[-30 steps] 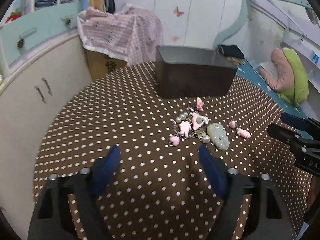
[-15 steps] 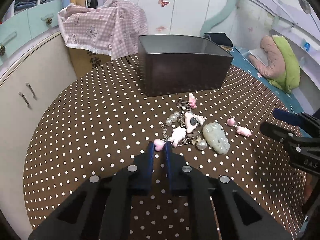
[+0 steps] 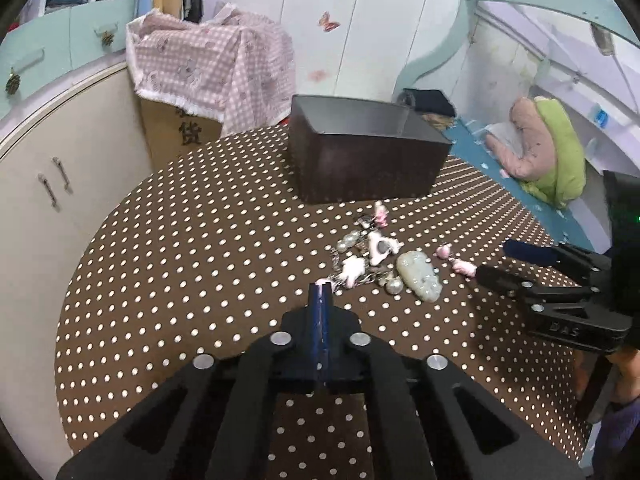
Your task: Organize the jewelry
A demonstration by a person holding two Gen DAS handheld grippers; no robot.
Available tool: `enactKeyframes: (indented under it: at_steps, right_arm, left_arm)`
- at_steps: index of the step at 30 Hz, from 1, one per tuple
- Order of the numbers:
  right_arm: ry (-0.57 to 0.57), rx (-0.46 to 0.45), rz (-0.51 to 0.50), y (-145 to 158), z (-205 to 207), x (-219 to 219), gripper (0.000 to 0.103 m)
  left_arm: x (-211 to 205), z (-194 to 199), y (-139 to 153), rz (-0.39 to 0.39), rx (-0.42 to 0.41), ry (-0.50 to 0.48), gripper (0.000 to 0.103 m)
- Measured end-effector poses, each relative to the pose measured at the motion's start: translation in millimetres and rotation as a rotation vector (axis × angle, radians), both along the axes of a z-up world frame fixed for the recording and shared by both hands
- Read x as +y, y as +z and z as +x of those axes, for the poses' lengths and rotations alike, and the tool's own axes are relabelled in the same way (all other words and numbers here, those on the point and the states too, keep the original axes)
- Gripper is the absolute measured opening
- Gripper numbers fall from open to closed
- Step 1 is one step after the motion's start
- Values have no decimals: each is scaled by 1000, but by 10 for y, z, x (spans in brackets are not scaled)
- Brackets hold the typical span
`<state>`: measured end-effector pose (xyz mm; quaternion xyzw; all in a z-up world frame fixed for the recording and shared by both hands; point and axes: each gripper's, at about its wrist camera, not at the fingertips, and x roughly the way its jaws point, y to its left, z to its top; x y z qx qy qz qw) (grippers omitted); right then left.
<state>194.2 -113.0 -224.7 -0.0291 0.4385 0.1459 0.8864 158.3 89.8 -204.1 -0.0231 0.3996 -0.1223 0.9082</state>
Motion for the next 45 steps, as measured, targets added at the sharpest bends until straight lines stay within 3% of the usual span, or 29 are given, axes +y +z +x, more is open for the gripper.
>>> enactKeyframes:
  at_steps: [1,3,7,18,24,32,39,40,42,43,45]
  right_arm:
    - [0,8,3,-11,4,1,64]
    - [-2,10,2,-16,-1,0,64]
    - [-8,11,1,-25,-12,-37,64]
    - [-15,16,41,-28,65,-141,64]
    - [-20,22,52,-50,101,-192,64]
    - [-23,23,88,-62,128,-297,64]
    - [-8,37,113,-78,185,-326,64]
    - [-6,38,113,-78,190,-314,64]
    - [0,38,113,-77,182,-320,64]
    - [5,39,110,-77,181,-318,64]
    - [16,37,97,-75,173,-316,64]
  left_arm:
    - [-9,5,0,20,-1,14,36]
    - [-30,25,14,43,-21,27,58]
    - [-101,133,-50,81,3,-14,54]
    - [-276,321,86,37,-25,-53,52]
    - [-516,386,89,43,-16,-126,29]
    - [-645,634,85,39,8,-141,29]
    - [-848,886,-75,120,65,-166,28]
    - [-855,901,-95,132,67,-166,17]
    - [-847,891,-110,131,65,-169,15]
    - [-831,877,-89,122,55,-166,7]
    - [-771,861,-38,101,44,-152,7]
